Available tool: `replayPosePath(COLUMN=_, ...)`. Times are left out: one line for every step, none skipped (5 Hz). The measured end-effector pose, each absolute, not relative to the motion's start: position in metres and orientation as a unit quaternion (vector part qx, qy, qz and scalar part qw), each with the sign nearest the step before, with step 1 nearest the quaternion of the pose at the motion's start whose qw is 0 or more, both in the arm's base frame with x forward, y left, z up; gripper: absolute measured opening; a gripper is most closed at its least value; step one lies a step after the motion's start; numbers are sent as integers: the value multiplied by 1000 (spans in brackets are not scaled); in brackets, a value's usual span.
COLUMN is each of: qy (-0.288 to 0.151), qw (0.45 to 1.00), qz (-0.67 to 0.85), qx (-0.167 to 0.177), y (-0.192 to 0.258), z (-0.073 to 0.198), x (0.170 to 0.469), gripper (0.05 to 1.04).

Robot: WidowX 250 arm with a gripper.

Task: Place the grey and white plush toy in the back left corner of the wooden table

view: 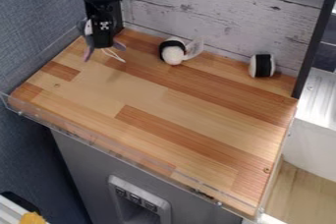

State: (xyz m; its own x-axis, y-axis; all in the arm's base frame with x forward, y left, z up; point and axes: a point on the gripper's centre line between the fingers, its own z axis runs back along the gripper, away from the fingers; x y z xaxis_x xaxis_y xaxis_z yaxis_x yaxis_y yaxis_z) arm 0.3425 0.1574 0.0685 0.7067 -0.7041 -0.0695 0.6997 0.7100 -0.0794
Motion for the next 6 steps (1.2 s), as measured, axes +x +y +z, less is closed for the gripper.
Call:
replayPosePath(qy=49, qw=874, qz=-483, qx=-25, y=164, z=67, x=355, gripper=1005)
replayPosePath(qy=48, qw=841, qz=-538, qx=-24, y=165, z=70, x=362, gripper=1005)
replayPosePath(qy=49, qw=842, qz=-536, qx=-24, y=165, z=73, x=363, gripper=1005)
replayPosePath(qy=50, qw=873, qz=-485, qx=-29, y=167, z=70, x=363, gripper=1005)
replayPosePath(qy=48, qw=907, qz=-416, qx=-30, y=169, z=68, x=361, gripper=1005)
replayPosePath(qy=55, qw=936, qz=-345, qx=-39, y=180, z=62, x=349, gripper=1005)
